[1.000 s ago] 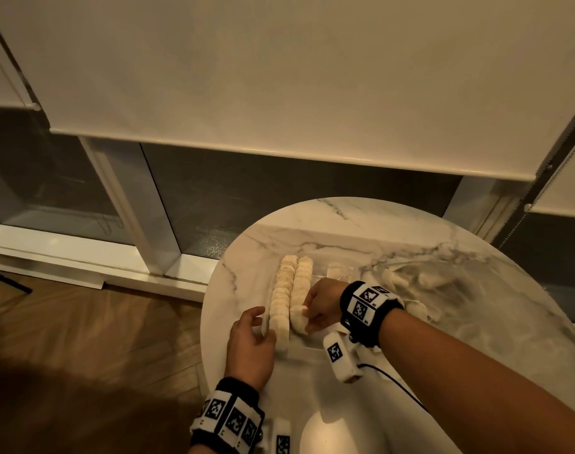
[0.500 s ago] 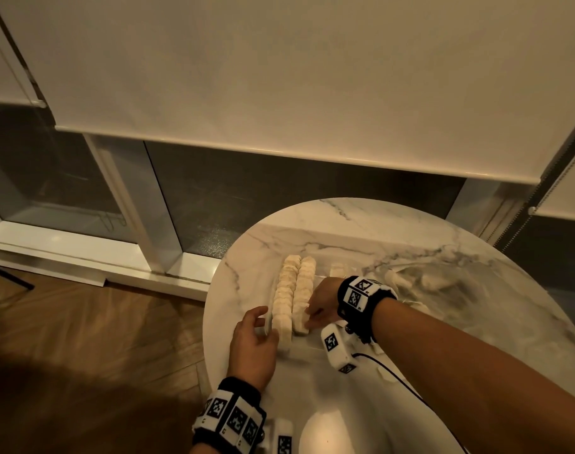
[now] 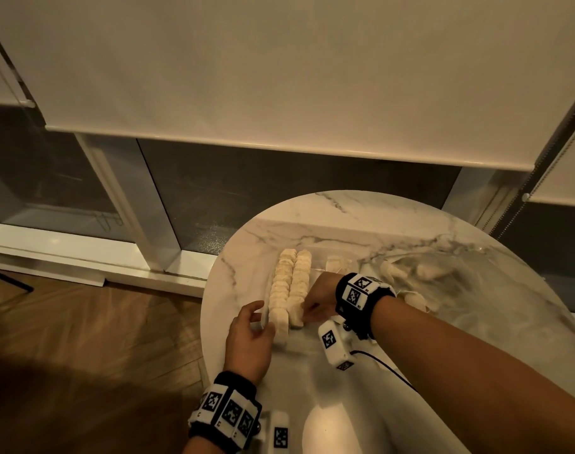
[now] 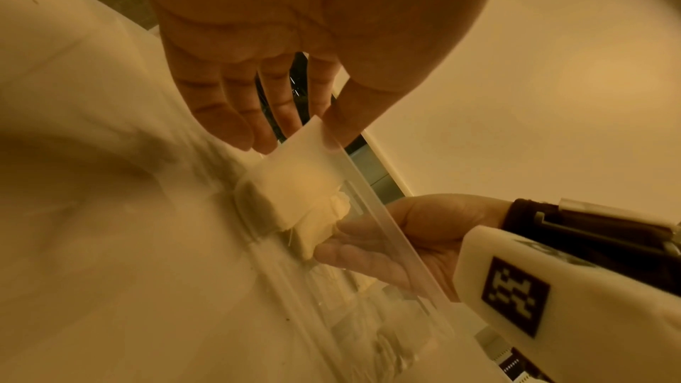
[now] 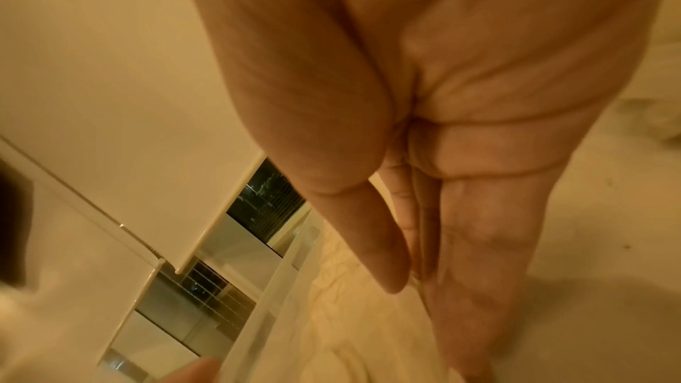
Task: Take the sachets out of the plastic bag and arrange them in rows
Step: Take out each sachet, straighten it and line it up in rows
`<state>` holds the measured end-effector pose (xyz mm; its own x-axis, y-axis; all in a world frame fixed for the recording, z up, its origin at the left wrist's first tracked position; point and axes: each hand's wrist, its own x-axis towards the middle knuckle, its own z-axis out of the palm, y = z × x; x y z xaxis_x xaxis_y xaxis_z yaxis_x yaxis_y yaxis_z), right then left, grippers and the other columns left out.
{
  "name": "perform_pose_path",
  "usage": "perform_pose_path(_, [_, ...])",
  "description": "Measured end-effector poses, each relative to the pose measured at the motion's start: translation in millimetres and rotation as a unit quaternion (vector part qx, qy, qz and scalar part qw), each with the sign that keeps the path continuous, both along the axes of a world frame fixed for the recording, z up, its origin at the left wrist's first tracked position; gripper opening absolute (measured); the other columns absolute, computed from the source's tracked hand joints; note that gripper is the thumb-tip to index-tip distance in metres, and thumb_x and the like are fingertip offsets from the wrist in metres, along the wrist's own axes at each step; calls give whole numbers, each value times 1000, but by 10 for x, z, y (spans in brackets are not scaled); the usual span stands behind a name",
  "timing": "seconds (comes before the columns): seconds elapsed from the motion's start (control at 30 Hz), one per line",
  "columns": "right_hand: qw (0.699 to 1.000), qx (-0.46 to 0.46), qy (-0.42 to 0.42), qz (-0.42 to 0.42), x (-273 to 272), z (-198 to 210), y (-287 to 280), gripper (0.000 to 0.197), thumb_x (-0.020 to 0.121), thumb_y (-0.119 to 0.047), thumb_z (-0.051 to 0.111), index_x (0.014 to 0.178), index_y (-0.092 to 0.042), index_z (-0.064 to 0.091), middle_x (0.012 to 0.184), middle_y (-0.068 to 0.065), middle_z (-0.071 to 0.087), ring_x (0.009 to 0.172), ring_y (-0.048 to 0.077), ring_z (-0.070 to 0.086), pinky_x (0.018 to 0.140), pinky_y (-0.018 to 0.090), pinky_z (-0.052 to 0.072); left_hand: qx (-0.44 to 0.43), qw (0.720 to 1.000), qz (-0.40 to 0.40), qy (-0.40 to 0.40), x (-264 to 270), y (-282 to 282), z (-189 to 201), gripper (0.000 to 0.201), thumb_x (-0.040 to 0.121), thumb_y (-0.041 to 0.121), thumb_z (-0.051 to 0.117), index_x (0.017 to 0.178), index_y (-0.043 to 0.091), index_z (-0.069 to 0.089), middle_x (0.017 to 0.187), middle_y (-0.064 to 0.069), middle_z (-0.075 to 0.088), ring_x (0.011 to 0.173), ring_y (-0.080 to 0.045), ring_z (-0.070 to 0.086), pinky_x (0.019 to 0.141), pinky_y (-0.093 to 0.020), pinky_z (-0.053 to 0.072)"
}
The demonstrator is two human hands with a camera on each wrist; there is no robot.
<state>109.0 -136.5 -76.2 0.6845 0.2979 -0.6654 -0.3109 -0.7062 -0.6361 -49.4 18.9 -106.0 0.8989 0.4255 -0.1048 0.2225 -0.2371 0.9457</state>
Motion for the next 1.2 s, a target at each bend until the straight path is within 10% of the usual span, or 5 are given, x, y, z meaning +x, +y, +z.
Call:
perform_pose_path(0.27, [991,90,-19,-93,-241,444,-265,8,91,-4,68,92,4,66,89,18,72,91,33,74,85,42,61,162,987,-1,9,-96,-64,134,39,93,28,64,130,29,54,132,-3,53,114,-20,53,99,-36,45])
perform_pose_path(0.4, [971,174,-65,-153,-487,599,-447,17,93,-6,64,103,7,66,95,23,70,80,32,71,71,37,62,441,892,-97,-12,-128,-219,309,34,97,49,39,118,36,62,122,11,60,114,-11,52,102,-36,36])
perform_pose_path(0.53, [975,175,-69,-118,-669,566,-472,18,94,-11,61,104,2,67,91,17,69,77,26,68,74,38,60,529,823,-190,81,-109,-457,335,64,98,59,9,109,34,67,109,12,69,110,-7,56,119,-48,8])
perform_pose_path(1.03, [900,329,-120,-260,-983,560,-1176,3,94,-4,65,95,-3,68,85,17,70,74,25,68,70,38,57,492,833,-204,149,-94,-488,415,49,100,59,21,110,36,63,111,10,67,114,-15,55,118,-58,9])
perform_pose_path(1.2, [872,312,-160,-342,-1039,560,-1691,4,94,-1,63,94,-2,66,86,21,67,72,28,65,65,36,58,474,863,-177,-17,-46,-628,455,37,93,50,39,93,32,71,93,10,71,92,-18,63,99,-44,41])
